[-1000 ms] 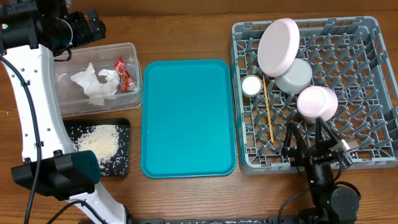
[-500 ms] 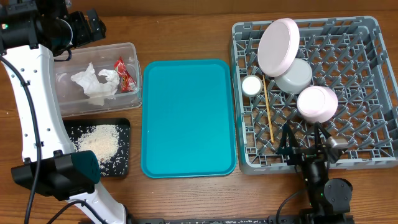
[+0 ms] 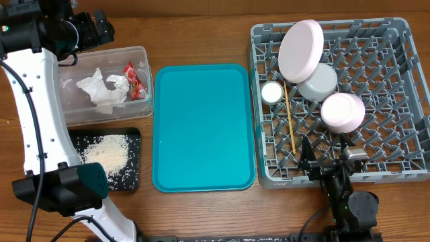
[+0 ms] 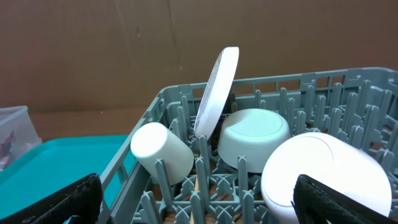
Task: Sort waste into correct bins and load items into the dishwasher
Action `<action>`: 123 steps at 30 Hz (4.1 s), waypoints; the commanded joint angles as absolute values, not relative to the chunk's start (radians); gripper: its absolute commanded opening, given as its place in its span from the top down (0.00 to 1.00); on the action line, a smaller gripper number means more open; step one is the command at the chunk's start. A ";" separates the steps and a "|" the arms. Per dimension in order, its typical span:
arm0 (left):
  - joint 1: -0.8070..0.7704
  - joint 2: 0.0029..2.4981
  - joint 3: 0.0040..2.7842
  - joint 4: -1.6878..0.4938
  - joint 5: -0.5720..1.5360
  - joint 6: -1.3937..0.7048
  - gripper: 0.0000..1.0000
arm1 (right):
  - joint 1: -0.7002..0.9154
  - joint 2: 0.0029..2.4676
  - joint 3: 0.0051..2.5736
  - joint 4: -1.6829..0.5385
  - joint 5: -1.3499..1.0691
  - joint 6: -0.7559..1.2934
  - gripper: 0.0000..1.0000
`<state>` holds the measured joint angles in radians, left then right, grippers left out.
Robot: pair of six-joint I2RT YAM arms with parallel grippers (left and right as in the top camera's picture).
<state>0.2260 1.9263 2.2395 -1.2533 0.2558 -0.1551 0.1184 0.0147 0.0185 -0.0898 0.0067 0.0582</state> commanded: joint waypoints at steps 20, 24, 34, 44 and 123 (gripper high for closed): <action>0.222 1.921 2.249 -1.253 0.252 -0.161 0.00 | 0.124 0.003 0.008 -0.081 -0.043 -0.172 0.00; 0.222 1.921 2.248 -1.253 0.252 -0.161 0.00 | 0.124 0.003 0.008 -0.081 -0.043 -0.172 0.00; 0.222 1.921 2.248 -1.253 0.252 -0.161 0.00 | 0.124 0.003 0.008 -0.081 -0.043 -0.172 0.00; 0.208 1.908 2.247 -1.253 0.251 -0.161 0.00 | 0.124 0.003 0.008 -0.081 -0.043 -0.172 0.00; 0.012 0.044 0.005 0.070 0.104 -0.161 0.00 | 0.124 0.003 0.008 -0.081 -0.043 -0.172 0.00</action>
